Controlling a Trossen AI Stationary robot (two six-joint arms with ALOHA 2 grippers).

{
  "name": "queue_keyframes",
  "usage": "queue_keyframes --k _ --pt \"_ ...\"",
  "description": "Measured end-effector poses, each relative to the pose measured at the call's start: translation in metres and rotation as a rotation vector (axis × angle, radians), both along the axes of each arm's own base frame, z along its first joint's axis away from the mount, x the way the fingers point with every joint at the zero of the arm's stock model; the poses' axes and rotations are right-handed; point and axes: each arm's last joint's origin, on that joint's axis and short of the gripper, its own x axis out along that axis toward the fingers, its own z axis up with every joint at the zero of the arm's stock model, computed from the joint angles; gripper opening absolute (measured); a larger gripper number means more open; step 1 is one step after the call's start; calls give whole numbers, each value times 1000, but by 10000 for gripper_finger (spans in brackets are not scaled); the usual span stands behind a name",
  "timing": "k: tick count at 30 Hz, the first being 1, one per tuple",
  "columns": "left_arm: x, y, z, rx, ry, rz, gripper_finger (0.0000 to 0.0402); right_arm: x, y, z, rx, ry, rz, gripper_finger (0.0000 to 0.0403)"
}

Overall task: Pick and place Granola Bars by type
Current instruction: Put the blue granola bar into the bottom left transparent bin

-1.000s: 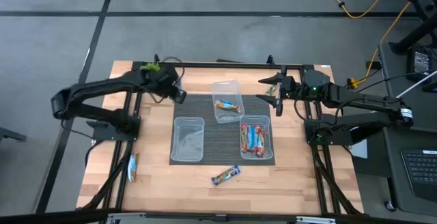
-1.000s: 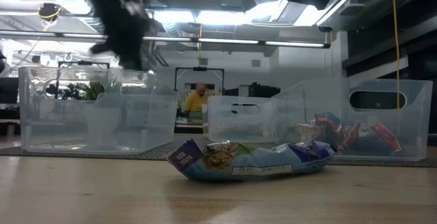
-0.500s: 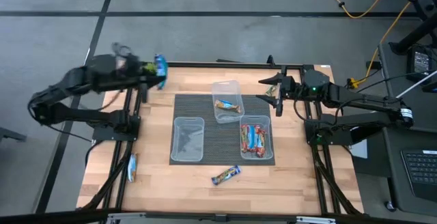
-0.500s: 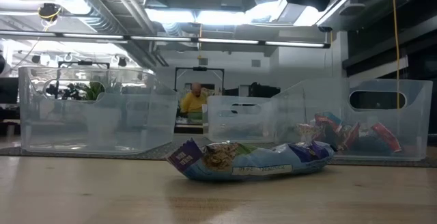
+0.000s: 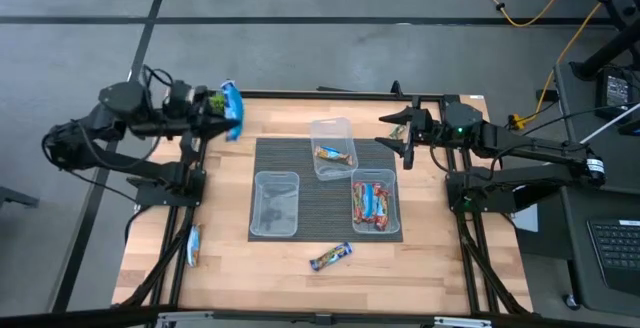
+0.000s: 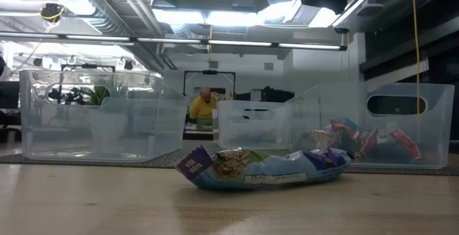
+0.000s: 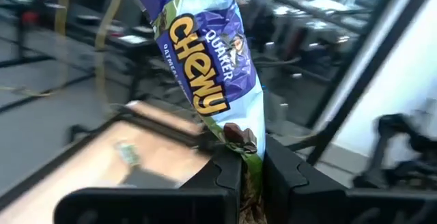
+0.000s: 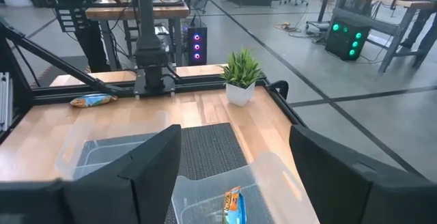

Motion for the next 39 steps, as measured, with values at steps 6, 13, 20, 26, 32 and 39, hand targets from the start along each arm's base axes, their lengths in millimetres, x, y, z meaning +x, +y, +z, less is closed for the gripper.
queue_keyframes --k 6,13,20,26,32,39 --pt "34 -13 -2 36 3 -142 20 0 0 0 17 -4 -4 275" --pt "52 -20 -20 -10 164 -147 20 0 0 0 17 -4 -3 275" --pt "71 -33 -94 -135 607 -72 20 0 0 0 -6 6 2 275" --pt "82 -44 -163 -245 811 -24 20 0 0 0 -8 6 3 275" --pt "91 -55 -204 -299 858 -47 20 0 0 0 -11 6 6 275" --pt "99 -59 -225 -340 910 -50 41 0 1 0 -8 5 28 275"
